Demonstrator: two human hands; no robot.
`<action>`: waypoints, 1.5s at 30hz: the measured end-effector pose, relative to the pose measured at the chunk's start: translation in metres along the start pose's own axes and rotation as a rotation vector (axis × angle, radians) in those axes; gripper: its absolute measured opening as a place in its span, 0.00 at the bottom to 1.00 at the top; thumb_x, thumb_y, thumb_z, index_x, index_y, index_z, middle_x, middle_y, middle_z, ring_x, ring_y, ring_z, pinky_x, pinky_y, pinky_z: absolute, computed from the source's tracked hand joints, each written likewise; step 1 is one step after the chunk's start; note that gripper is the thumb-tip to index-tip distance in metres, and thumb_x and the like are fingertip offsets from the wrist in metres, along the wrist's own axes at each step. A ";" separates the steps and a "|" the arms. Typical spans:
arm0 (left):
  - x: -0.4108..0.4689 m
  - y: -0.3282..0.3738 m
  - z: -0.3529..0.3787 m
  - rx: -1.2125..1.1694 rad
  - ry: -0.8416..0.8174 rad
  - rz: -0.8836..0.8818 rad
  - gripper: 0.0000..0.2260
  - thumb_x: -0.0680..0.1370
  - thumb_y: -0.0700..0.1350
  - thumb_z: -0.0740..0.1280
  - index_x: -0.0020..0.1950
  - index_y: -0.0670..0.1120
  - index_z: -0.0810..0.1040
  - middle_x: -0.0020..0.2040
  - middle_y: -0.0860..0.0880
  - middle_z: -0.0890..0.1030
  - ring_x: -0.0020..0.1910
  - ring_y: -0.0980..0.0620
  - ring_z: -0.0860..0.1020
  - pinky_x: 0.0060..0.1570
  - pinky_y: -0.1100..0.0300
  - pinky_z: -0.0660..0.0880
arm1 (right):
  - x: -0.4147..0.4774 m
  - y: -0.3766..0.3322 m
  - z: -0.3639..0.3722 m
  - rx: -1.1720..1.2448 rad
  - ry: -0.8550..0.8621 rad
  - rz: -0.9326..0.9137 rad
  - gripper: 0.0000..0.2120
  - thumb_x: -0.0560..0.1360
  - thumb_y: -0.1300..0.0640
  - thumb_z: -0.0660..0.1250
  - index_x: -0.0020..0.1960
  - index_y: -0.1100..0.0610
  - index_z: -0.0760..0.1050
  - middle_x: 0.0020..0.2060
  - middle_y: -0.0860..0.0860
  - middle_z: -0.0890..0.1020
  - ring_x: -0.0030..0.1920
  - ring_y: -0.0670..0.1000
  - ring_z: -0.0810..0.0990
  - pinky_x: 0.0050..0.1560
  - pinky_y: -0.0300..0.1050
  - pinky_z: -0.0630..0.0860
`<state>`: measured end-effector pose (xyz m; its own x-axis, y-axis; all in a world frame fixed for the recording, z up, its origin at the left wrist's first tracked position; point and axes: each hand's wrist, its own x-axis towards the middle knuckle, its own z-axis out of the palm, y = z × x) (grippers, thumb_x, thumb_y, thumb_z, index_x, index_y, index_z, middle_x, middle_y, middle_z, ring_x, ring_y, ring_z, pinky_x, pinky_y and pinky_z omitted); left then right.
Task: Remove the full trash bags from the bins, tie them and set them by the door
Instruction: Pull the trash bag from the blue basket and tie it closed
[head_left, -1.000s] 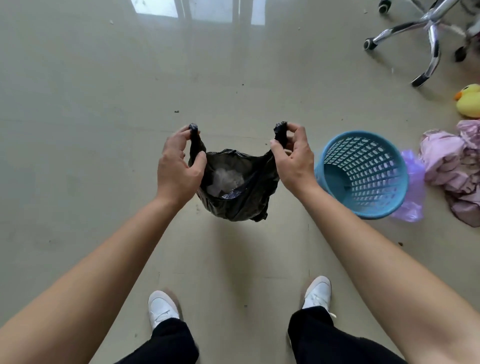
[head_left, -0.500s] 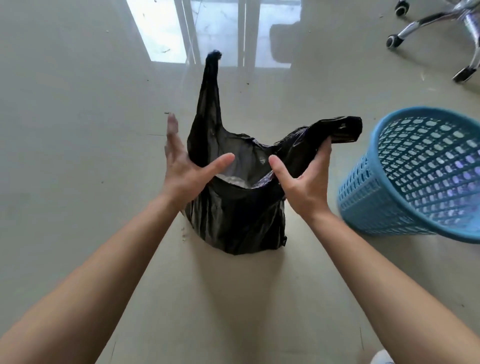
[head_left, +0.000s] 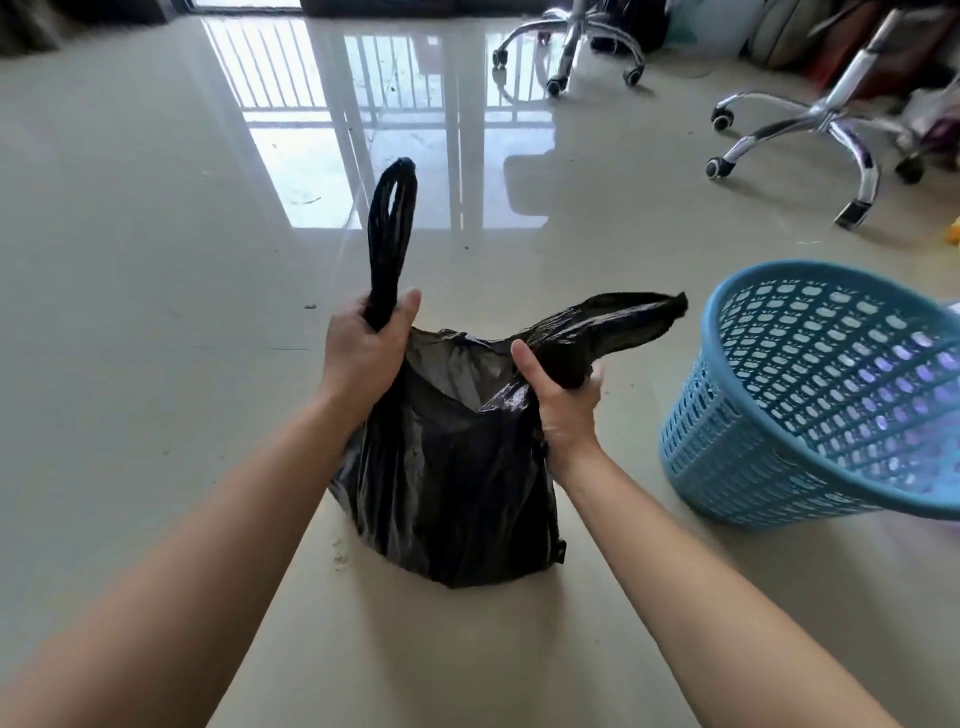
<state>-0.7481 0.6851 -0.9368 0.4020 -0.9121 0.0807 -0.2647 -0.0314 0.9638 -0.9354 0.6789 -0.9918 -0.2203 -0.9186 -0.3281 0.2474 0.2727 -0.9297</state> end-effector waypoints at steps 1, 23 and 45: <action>0.000 0.005 -0.004 -0.035 0.023 -0.006 0.20 0.79 0.53 0.70 0.32 0.50 0.67 0.23 0.59 0.66 0.25 0.58 0.64 0.30 0.58 0.63 | 0.000 0.001 0.001 -0.022 -0.055 0.007 0.56 0.52 0.33 0.83 0.73 0.52 0.65 0.65 0.47 0.78 0.65 0.46 0.78 0.70 0.53 0.72; -0.020 0.014 -0.029 -0.401 -0.274 -0.214 0.17 0.69 0.57 0.78 0.42 0.47 0.75 0.25 0.55 0.67 0.26 0.54 0.69 0.39 0.57 0.73 | -0.027 -0.042 0.017 -1.161 -0.397 -0.463 0.12 0.78 0.49 0.59 0.36 0.51 0.68 0.34 0.49 0.76 0.41 0.61 0.76 0.40 0.49 0.70; -0.021 -0.002 -0.056 -0.317 -0.746 -0.355 0.08 0.70 0.46 0.78 0.43 0.52 0.80 0.34 0.54 0.59 0.30 0.56 0.55 0.30 0.61 0.52 | -0.015 -0.044 0.005 -1.133 -0.729 -0.675 0.11 0.84 0.48 0.56 0.55 0.49 0.76 0.35 0.39 0.77 0.37 0.44 0.75 0.41 0.38 0.71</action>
<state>-0.7074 0.7274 -0.9258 -0.2916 -0.9025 -0.3169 0.0669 -0.3497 0.9345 -0.9380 0.6793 -0.9451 0.5964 -0.8018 0.0381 -0.6197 -0.4900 -0.6131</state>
